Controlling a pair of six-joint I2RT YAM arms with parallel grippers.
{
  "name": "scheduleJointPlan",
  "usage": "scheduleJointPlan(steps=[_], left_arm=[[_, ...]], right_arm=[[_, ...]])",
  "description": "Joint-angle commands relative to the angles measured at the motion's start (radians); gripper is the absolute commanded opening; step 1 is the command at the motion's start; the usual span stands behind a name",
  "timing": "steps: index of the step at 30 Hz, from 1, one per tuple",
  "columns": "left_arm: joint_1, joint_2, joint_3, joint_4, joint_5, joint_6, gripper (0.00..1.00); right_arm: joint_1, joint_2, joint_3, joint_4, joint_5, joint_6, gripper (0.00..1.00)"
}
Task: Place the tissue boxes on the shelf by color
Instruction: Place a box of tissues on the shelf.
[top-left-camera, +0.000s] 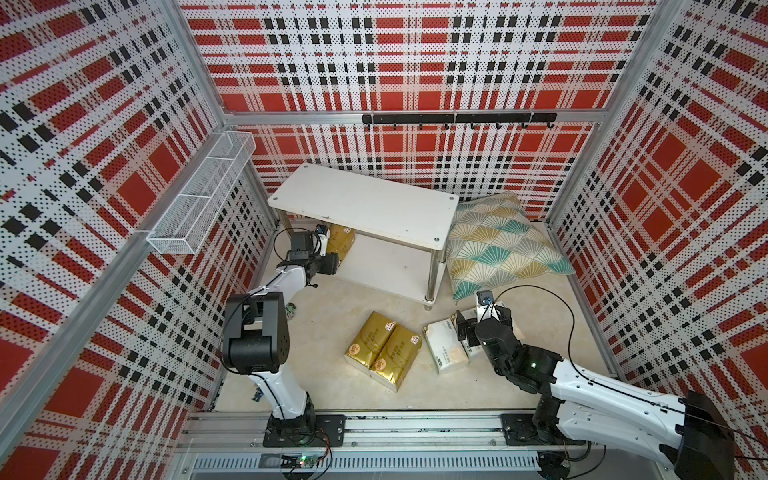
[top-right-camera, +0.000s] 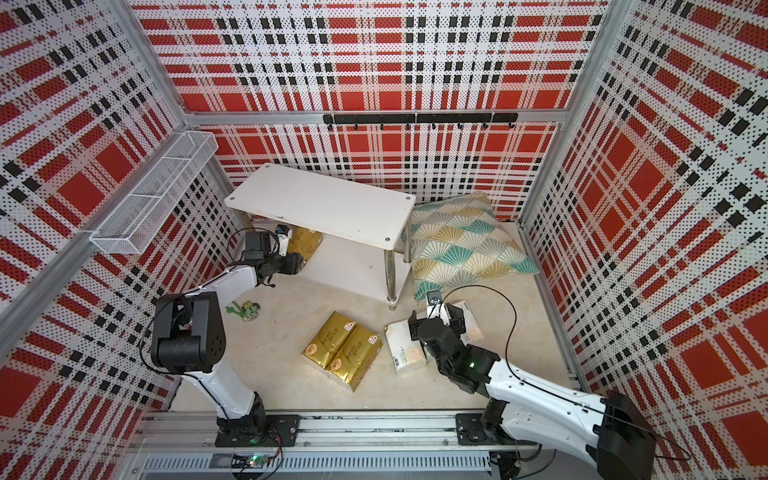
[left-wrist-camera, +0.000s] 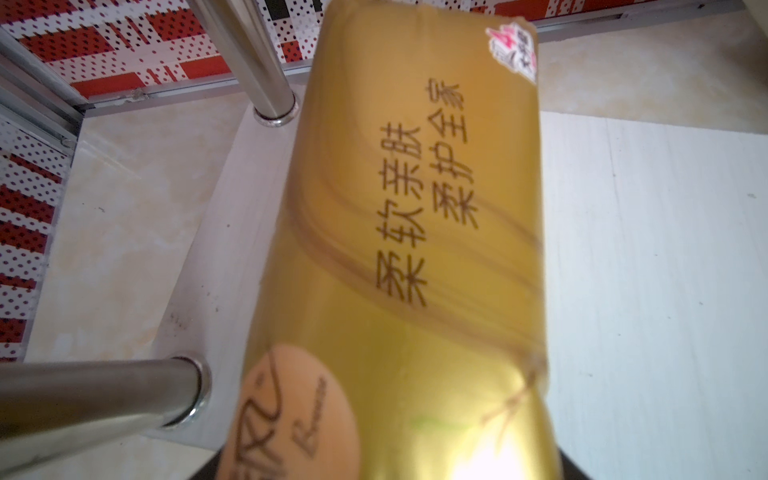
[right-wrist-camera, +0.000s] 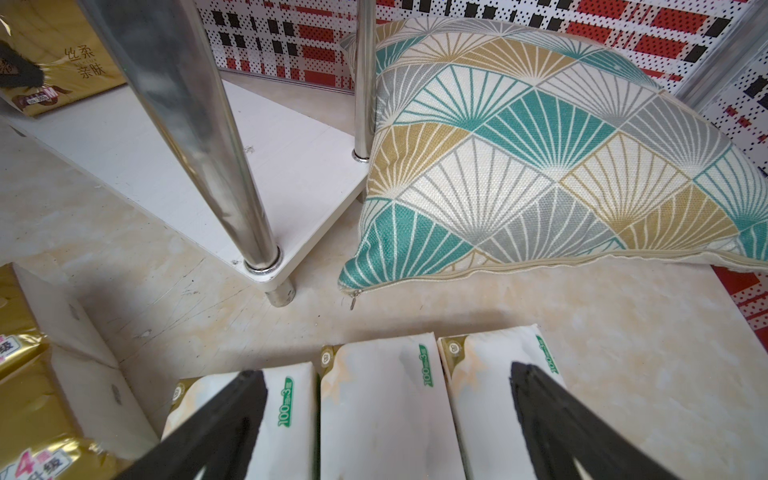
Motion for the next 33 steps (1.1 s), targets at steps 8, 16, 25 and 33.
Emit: scheduleJointPlan(steps=[8, 16, 25, 33], left_arm=[[0.006, 0.022, 0.010, 0.002, -0.031, -0.026, 0.70], [0.005, 0.015, 0.011, -0.012, -0.033, -0.043, 0.82], [-0.005, 0.011, 0.007, -0.015, -0.015, -0.053, 0.86], [-0.011, 0.003, 0.008, -0.029, -0.011, -0.054, 0.86]], right_arm=[[0.004, -0.019, -0.012, -0.005, 0.011, 0.013, 1.00], [0.004, -0.010, -0.012, 0.007, 0.006, 0.008, 1.00], [0.004, -0.019, -0.016, 0.004, 0.006, 0.011, 1.00], [0.004, -0.022, -0.018, 0.008, 0.004, 0.009, 1.00]])
